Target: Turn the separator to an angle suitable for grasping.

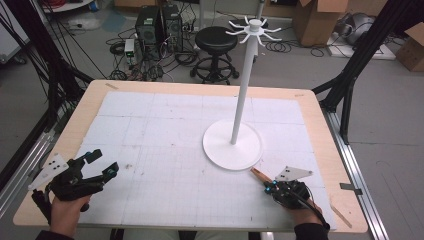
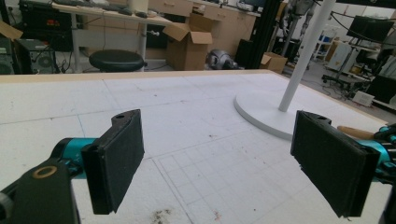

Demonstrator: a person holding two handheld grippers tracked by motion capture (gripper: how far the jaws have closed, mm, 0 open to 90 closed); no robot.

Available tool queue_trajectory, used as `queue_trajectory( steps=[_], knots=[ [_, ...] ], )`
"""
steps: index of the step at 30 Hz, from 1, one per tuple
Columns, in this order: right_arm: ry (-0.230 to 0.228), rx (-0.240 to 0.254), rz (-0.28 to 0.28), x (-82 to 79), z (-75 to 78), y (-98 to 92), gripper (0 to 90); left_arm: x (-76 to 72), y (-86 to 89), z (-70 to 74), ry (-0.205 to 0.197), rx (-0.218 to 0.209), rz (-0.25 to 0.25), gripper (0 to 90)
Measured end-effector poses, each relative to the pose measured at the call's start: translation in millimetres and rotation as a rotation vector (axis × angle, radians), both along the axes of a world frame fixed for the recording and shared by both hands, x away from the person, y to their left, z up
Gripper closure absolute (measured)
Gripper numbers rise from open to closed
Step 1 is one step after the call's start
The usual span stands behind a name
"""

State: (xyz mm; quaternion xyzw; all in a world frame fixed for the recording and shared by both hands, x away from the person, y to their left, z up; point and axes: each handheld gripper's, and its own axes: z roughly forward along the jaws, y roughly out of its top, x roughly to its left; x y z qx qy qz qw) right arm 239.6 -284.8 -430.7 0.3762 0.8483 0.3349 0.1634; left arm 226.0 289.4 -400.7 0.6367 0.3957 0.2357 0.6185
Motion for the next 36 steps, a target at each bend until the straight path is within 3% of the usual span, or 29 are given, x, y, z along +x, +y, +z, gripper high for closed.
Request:
queue_trajectory(
  steps=[1,3,4,5,6,8,9,10,12,16,24,36],
  knots=[
    [-0.01,0.024,-0.011,-1.2,2.0,-2.9,87.8,0.1,-0.2,-0.1,0.001,-0.003,0.0,17.7],
    [-0.038,0.089,-0.048,-4.3,7.7,-9.8,76.5,0.1,-0.1,-0.2,0.002,-0.003,-0.003,17.6],
    [-0.061,0.131,-0.075,-6.4,11.0,-13.7,68.4,0.1,-0.2,-0.2,0.001,-0.003,-0.005,17.6],
    [-0.111,0.2,-0.127,-12.3,18.8,-22.5,56.8,0.2,-0.3,-0.2,0.0,-0.003,-0.008,17.6],
    [-0.111,0.2,-0.127,-12.3,18.8,-22.5,56.8,0.1,-0.6,-0.1,-0.001,-0.005,-0.01,17.6],
    [-0.172,0.264,-0.179,-19.0,27.1,-31.5,42.2,0.0,-0.8,0.1,-0.004,-0.007,-0.013,17.6],
    [-0.229,0.327,-0.225,-25.5,35.0,-40.3,31.9,-0.1,-1.0,0.2,-0.005,-0.007,-0.014,17.5],
    [-0.229,0.327,-0.225,-25.5,35.0,-40.3,31.9,-0.1,-1.0,0.2,-0.006,-0.009,-0.015,17.5],
    [-0.291,0.35,-0.28,-31.2,40.9,-46.8,16.5,-0.3,-0.5,0.3,-0.007,-0.009,-0.021,17.4],
    [-0.365,0.307,-0.306,-40.4,46.6,-52.7,15.9,0.1,-0.2,0.1,-0.008,-0.015,-0.028,17.3],
    [-0.323,0.312,-0.233,-47.6,50.1,-50.4,15.9,0.3,-1.8,0.0,-0.01,-0.011,-0.038,17.2],
    [-0.318,0.318,-0.229,-47.2,47.1,-51.2,16.5,2.3,-1.6,-0.3,-0.005,-0.015,-0.035,17.2]
  ],
)
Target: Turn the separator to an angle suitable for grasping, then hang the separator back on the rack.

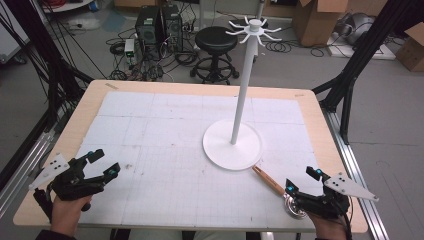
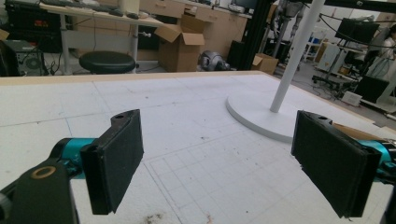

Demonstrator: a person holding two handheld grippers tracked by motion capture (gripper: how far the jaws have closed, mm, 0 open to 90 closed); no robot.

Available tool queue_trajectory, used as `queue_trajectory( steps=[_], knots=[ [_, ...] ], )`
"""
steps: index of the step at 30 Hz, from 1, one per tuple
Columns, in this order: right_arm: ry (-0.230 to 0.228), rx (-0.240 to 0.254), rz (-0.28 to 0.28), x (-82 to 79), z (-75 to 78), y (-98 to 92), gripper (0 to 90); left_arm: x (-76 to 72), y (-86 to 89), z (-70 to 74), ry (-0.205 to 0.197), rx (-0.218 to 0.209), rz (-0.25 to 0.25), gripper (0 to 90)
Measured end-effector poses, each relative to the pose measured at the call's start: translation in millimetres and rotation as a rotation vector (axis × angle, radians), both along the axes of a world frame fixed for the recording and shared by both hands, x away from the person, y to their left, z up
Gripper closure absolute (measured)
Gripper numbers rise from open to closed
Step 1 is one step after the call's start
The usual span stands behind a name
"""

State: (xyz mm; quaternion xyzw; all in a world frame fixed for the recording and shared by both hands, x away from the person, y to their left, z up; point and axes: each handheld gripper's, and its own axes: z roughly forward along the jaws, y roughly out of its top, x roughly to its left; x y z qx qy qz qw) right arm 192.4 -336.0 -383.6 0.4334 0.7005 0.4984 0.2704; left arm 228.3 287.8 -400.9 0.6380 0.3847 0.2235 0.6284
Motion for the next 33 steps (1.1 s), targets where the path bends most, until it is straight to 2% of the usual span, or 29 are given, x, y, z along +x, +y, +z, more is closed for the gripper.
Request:
queue_trajectory(
  steps=[11,13,15,16,19,26,33],
  knots=[
    [0.04,-0.029,0.002,4.7,-5.8,1.4,16.4,1.4,-0.6,-0.9,0.005,0.001,-0.011,17.2],
    [0.061,-0.049,0.011,7.8,-8.7,2.4,16.3,0.8,-0.7,-1.1,0.004,0.001,-0.009,17.2],
    [0.104,-0.08,0.027,14.1,-15.8,5.2,16.4,0.4,-1.4,-0.6,0.001,0.008,-0.01,17.2],
    [0.104,-0.08,0.027,14.1,-15.8,5.2,16.4,0.3,-1.8,-0.3,0.001,0.011,-0.012,17.2],
    [0.153,-0.1,0.064,20.1,-21.0,7.8,16.4,0.1,-3.9,-0.3,0.002,0.016,-0.013,17.2],
    [0.2,-0.159,0.077,29.2,-30.9,14.7,16.4,2.2,-7.1,-1.6,0.009,0.026,-0.024,17.2],
    [0.258,-0.243,0.086,40.9,-42.2,24.0,17.7,2.3,-6.7,-1.7,0.009,0.024,-0.027,17.2]
  ],
)
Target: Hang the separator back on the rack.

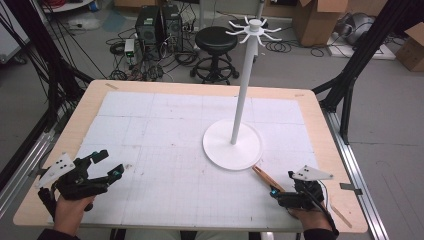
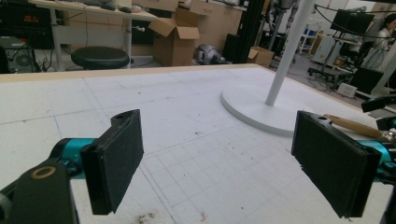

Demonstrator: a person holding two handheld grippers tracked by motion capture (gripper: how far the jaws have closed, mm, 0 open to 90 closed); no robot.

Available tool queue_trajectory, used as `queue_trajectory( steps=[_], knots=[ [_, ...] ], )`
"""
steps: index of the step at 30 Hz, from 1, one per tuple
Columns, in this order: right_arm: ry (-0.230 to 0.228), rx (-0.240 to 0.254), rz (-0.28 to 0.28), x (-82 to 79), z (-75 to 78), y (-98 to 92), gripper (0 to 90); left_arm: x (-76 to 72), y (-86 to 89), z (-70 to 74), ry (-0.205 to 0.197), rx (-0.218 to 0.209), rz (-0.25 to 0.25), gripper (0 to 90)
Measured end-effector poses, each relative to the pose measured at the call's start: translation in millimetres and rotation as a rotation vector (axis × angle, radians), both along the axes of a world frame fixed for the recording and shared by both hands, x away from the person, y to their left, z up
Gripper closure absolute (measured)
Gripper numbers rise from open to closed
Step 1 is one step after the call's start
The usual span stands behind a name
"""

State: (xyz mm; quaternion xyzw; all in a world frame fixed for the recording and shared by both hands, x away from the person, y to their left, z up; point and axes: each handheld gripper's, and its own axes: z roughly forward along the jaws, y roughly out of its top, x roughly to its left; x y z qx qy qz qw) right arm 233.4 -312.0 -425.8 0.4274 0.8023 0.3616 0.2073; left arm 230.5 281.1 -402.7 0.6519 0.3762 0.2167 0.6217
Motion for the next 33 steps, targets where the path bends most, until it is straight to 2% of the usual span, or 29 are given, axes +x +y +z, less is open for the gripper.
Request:
queue_trajectory(
  steps=[2,5,11,16,22,27,33],
  knots=[
    [0.009,-0.015,0.004,0.1,-1.9,0.4,23.1,0.5,-0.8,-0.3,0.003,-0.001,0.001,17.2],
    [0.019,-0.022,0.006,1.2,-4.0,0.5,25.0,0.5,-1.9,-0.2,0.002,0.007,-0.005,17.2],
    [0.04,-0.051,0.072,5.8,-7.3,10.0,34.1,1.0,-1.6,-0.7,0.004,0.004,-0.003,17.2],
    [0.054,-0.084,0.102,14.0,-10.3,17.1,41.2,1.0,-1.6,-0.8,0.005,0.004,-0.003,17.2],
    [0.074,-0.093,0.113,22.8,-11.8,20.0,52.6,1.0,-2.0,-0.9,0.006,0.002,-0.003,17.2],
    [0.091,-0.089,0.108,23.6,-10.9,21.1,63.1,1.2,-1.3,-1.1,0.007,0.001,0.0,17.2],
    [0.106,-0.08,0.107,24.4,-10.8,21.1,65.7,1.3,-1.6,-1.2,0.007,0.003,-0.002,17.2]
  ],
)
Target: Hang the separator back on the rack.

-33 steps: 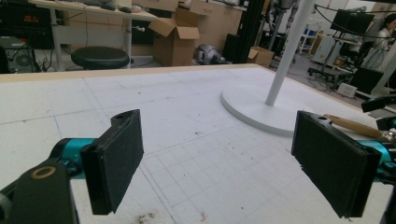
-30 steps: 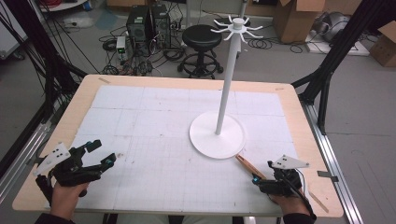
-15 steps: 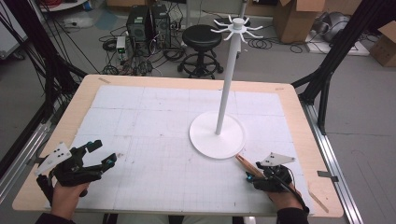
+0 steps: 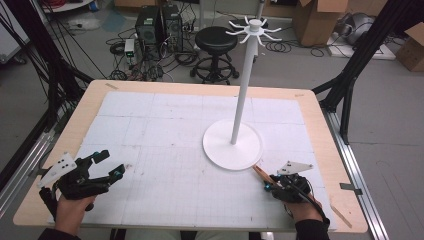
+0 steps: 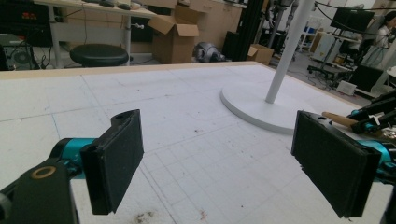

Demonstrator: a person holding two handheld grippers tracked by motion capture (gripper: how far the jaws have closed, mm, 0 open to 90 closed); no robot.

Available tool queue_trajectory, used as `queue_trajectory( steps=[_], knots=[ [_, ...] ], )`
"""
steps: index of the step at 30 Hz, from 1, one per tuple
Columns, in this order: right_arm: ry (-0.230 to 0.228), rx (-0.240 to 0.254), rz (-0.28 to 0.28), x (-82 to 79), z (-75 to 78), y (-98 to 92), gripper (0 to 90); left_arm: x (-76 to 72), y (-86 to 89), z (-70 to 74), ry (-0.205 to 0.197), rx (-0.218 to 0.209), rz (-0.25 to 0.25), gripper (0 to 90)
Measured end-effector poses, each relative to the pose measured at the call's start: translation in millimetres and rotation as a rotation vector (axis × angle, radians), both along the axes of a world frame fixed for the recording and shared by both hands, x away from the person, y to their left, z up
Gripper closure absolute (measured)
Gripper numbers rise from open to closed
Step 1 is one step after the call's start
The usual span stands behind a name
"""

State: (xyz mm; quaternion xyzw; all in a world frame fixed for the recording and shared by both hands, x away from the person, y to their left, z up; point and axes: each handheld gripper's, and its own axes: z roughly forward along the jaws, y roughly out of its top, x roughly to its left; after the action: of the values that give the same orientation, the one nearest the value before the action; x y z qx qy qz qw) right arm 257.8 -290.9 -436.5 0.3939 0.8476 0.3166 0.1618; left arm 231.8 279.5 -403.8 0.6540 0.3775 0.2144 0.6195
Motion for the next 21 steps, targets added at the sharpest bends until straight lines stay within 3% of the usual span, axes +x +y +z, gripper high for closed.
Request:
queue_trajectory(
  steps=[5,14,21],
  knots=[
    [0.023,0.002,-0.001,2.4,0.9,-0.6,66.1,-0.3,0.1,0.0,0.0,0.002,0.001,17.2],
    [0.02,-0.004,0.005,2.4,1.7,-0.3,66.3,-0.3,0.4,-0.1,-0.001,-0.001,0.003,17.3],
    [0.0,0.076,-0.006,-0.6,6.5,-9.0,66.4,-0.3,0.5,0.0,0.0,-0.001,0.003,17.3]
  ],
)
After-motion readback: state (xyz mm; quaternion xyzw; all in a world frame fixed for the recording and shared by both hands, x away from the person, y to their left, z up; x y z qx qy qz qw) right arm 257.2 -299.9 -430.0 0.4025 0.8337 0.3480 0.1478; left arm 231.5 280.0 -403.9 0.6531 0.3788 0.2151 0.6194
